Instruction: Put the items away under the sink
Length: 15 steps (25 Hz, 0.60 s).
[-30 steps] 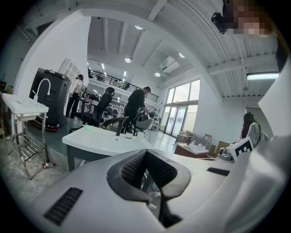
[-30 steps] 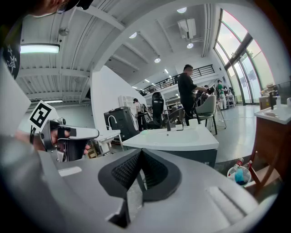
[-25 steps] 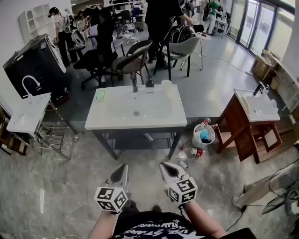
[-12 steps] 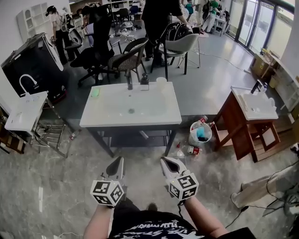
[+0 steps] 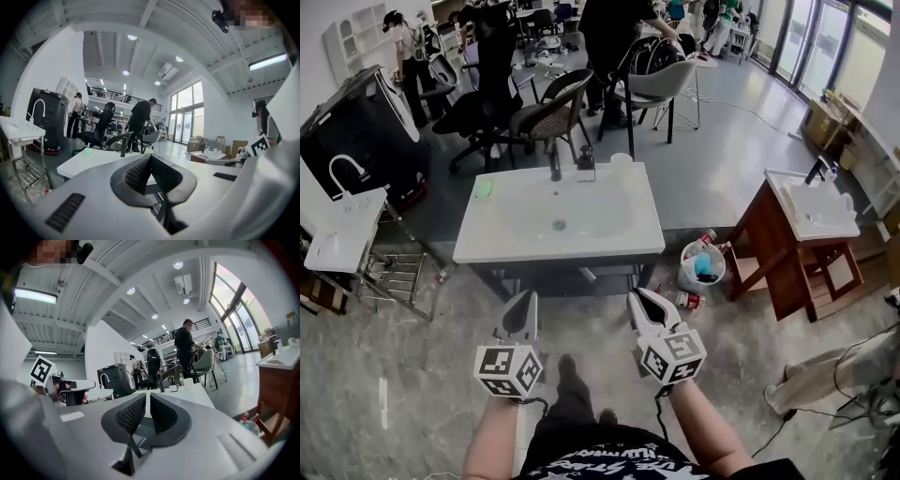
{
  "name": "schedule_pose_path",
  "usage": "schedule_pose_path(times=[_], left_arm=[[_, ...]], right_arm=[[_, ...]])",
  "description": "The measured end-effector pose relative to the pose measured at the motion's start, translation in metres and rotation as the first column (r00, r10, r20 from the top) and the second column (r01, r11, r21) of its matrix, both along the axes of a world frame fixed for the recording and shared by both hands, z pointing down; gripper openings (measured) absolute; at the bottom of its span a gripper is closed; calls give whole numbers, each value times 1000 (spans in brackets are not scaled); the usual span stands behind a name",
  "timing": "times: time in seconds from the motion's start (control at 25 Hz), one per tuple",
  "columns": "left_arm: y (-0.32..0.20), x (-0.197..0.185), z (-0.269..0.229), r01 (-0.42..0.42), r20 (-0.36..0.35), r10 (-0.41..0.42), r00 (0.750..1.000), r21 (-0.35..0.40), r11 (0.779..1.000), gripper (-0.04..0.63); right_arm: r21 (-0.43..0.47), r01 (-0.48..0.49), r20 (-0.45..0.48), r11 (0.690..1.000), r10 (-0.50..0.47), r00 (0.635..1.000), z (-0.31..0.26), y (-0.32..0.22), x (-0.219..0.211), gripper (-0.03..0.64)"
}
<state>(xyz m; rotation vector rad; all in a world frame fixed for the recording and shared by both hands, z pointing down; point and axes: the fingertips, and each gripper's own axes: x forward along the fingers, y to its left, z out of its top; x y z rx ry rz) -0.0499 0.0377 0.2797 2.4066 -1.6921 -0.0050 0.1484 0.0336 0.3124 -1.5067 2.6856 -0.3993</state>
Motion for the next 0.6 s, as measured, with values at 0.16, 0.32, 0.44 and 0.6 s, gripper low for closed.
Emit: schedule_pose_path(times=[0.16, 0.32, 0.44, 0.6], left_arm=[[-29, -5, 13, -14, -30, 13, 999, -32, 999, 9], [-67, -10, 22, -36, -43, 34, 998, -42, 998, 9], [-99, -21, 23, -34, -30, 33, 999, -37, 999, 9], [-144, -42, 27, -50, -26, 49, 998, -58, 997, 9]], right_arm=[[-49, -15, -21, 999, 14, 1000, 17, -15, -6, 5], [-75, -31, -35, 997, 29, 999, 27, -46, -16, 9], [-76, -49, -47, 996, 45, 998, 27, -78, -26, 15], [-71, -85, -63, 994, 80, 995, 20, -124, -40, 26]])
